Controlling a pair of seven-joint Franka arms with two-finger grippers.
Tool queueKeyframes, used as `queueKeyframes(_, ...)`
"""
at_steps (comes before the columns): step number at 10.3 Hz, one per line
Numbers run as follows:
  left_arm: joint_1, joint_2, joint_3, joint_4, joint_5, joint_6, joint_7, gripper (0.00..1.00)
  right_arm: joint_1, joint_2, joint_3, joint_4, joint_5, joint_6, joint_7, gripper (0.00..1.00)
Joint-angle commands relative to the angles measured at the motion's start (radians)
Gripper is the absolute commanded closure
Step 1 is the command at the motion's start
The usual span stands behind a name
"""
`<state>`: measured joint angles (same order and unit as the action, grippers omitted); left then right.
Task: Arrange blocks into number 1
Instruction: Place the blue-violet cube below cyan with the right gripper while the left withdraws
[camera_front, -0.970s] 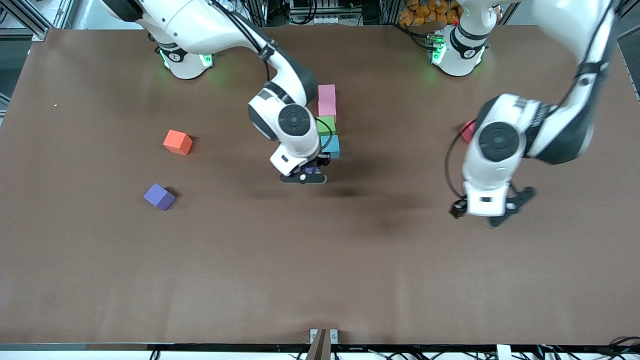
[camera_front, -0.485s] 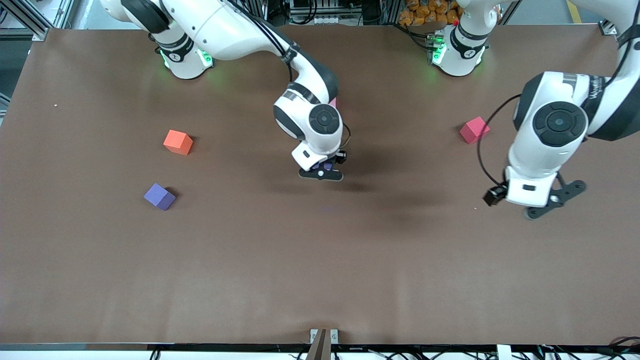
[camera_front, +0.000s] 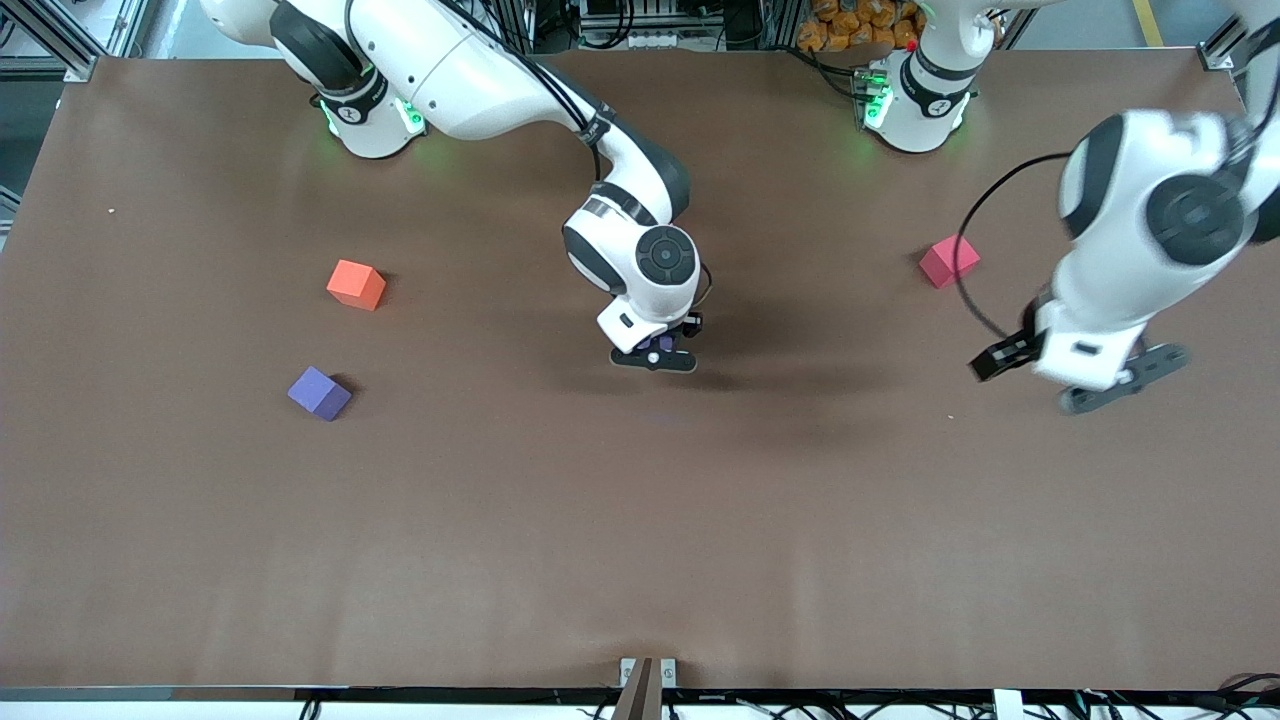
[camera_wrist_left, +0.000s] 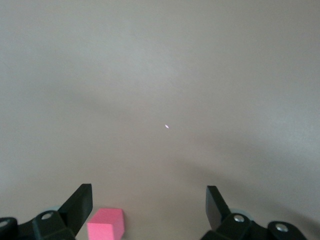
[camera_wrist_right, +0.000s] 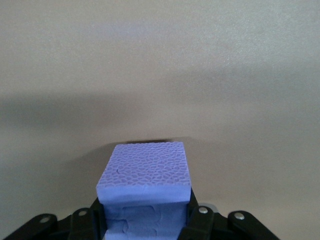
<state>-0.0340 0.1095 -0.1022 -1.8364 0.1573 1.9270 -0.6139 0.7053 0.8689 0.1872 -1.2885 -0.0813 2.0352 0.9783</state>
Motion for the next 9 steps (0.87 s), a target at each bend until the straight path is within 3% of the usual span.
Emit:
queueKeyframes(1, -0.029, -0.095, 0.068, -0.081, -0.068, 0.044, 0.077, 0.0, 0.014, 0.028, -0.006, 0.044, -0.005, 0.006, 0.011, 1.0)
queueKeyframes(5, -0.032, -0.204, 0.104, -0.289, -0.105, 0.208, 0.14, 0.0, 0.022, 0.044, -0.006, 0.043, -0.005, 0.016, 0.008, 1.0)
queueKeyframes(9, -0.023, -0.226, 0.102, -0.271, -0.104, 0.205, 0.169, 0.0, 0.037, 0.052, -0.006, 0.043, -0.005, 0.017, -0.004, 1.0)
